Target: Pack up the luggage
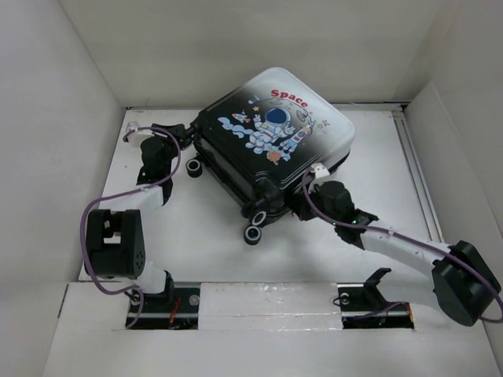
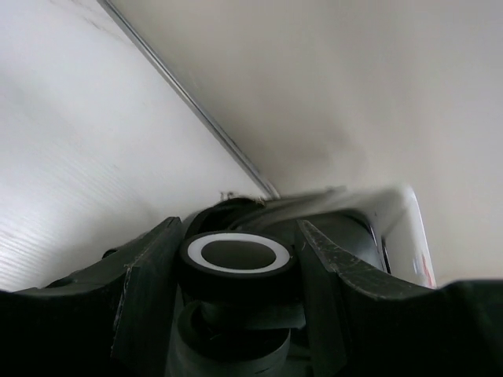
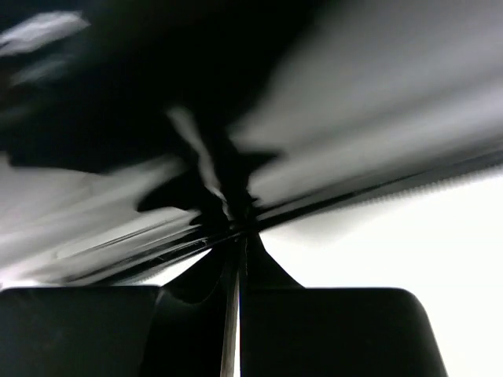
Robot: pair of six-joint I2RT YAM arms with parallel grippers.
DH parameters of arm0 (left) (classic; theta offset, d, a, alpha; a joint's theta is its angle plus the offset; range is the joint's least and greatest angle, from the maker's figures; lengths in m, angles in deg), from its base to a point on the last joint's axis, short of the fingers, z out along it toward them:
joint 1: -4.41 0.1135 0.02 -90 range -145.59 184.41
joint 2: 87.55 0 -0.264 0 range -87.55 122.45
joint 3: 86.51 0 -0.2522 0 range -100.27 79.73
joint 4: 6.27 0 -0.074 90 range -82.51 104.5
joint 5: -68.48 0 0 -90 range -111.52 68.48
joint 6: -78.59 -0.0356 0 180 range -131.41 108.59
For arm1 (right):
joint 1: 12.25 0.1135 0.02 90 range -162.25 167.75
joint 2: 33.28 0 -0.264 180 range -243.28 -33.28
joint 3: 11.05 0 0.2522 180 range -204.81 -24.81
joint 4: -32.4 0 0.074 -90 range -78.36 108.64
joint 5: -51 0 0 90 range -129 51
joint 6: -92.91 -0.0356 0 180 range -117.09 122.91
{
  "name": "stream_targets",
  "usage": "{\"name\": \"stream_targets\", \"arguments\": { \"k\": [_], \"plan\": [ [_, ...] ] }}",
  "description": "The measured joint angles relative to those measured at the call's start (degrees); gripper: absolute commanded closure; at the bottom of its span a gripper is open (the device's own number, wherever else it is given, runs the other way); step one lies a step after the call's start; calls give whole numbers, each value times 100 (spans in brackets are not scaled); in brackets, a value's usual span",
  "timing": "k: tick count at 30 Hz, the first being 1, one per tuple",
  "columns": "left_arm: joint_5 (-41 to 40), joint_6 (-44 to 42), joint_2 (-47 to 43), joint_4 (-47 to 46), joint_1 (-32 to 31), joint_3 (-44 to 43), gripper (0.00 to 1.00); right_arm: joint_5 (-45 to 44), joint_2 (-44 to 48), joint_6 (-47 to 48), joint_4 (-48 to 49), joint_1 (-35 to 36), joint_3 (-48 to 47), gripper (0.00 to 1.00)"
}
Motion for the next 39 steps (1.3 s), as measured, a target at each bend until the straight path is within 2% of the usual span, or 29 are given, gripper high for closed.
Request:
{"name": "stream_targets", "arguments": {
  "k": [5,7,9,11,12,15,18,21,25,26,28,31,33,39],
  "plan": [
    [-833,-4,-85,-59,188,129,100,-450,-332,-125,144,1156,-210,100],
    [-935,-11,-197,-61,216,227,100,-162,-291,-33,157,1005,-203,100],
    [-848,-9,-337,-61,199,337,100,433,-37,92,-26,457,-155,100],
    [-728,-11,-507,-57,103,485,100,1165,177,184,-476,-634,-195,100],
    [-623,0,-586,-59,42,568,100,1270,177,203,-542,-826,-229,100],
    [-225,120,-772,-197,-160,787,100,1993,-118,317,-1209,-1993,-748,100],
    [72,199,-911,-280,-289,929,100,1812,-221,299,-1110,-2299,-828,100],
    [72,179,-1014,-264,-269,997,100,1294,339,59,-546,-1650,-79,100],
    [-101,157,-1106,-210,-219,1123,100,584,1569,-793,339,444,1152,100],
    [-111,166,-1150,-236,-203,1174,100,431,1751,-960,389,737,1268,100],
    [-70,203,-1239,-271,-203,1270,100,299,1864,-1154,328,1196,1296,100],
    [-122,273,-1255,-387,-197,1303,100,291,1609,-1106,122,1429,1084,100],
    [-284,282,-1272,-442,-173,1307,100,439,1270,-1014,-70,1137,745,100],
    [-730,120,-1499,-310,-385,1388,100,1641,-109,-553,-822,-785,-599,100]
  ]
}}
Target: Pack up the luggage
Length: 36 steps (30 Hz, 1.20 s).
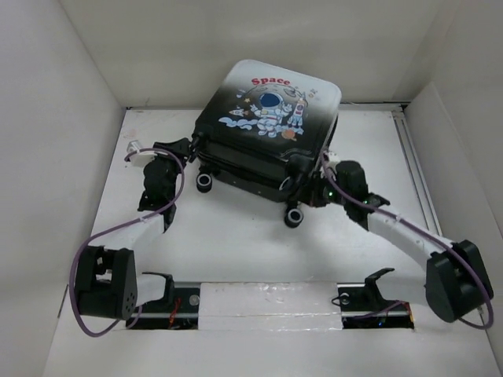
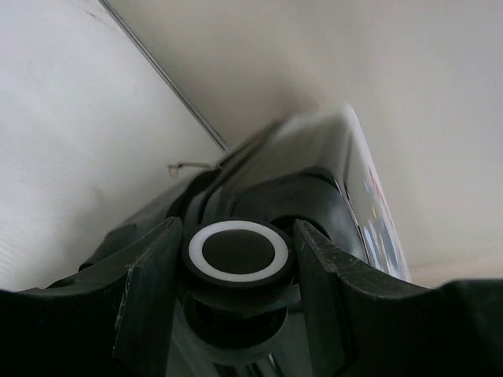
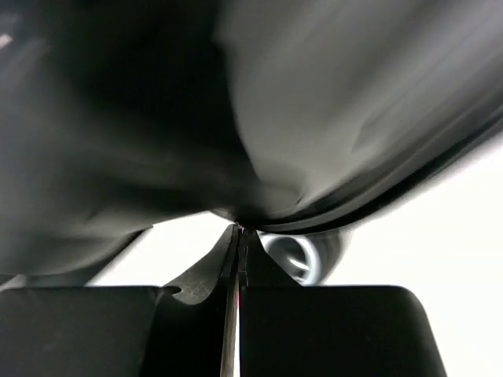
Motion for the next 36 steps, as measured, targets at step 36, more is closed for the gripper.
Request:
{"name": "stream_targets", "arguments": {
  "k": [36],
  "plan": [
    [-149,-31,-107,-431,-3060,380,100,-3980,-1906,278,2216,2098,-664,100]
  ]
}}
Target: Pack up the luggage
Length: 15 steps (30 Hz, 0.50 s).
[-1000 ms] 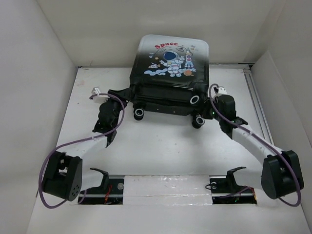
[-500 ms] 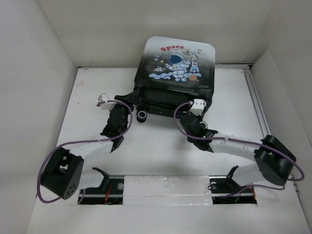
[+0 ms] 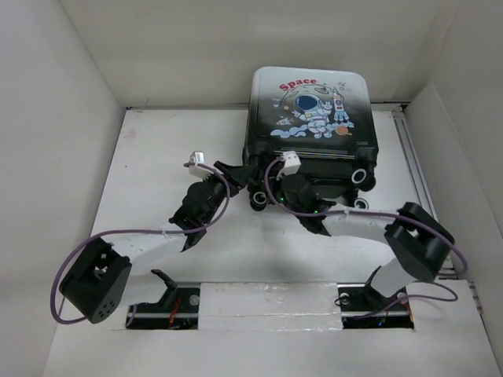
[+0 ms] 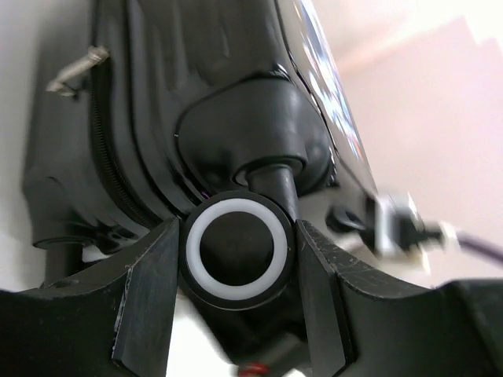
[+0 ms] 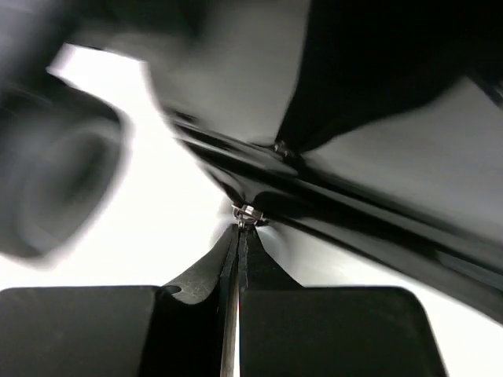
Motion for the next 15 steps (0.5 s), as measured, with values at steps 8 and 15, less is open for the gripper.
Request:
{"name": "stream_targets", "arguments": {
  "k": [8,15],
  "plan": [
    [85,24,-348,435,92,4,100,1224,-1084,129,787,31,-761,100],
    [76,116,-546,570,92,83,100,1421,-927,114,951,48,-544,71]
  ]
}}
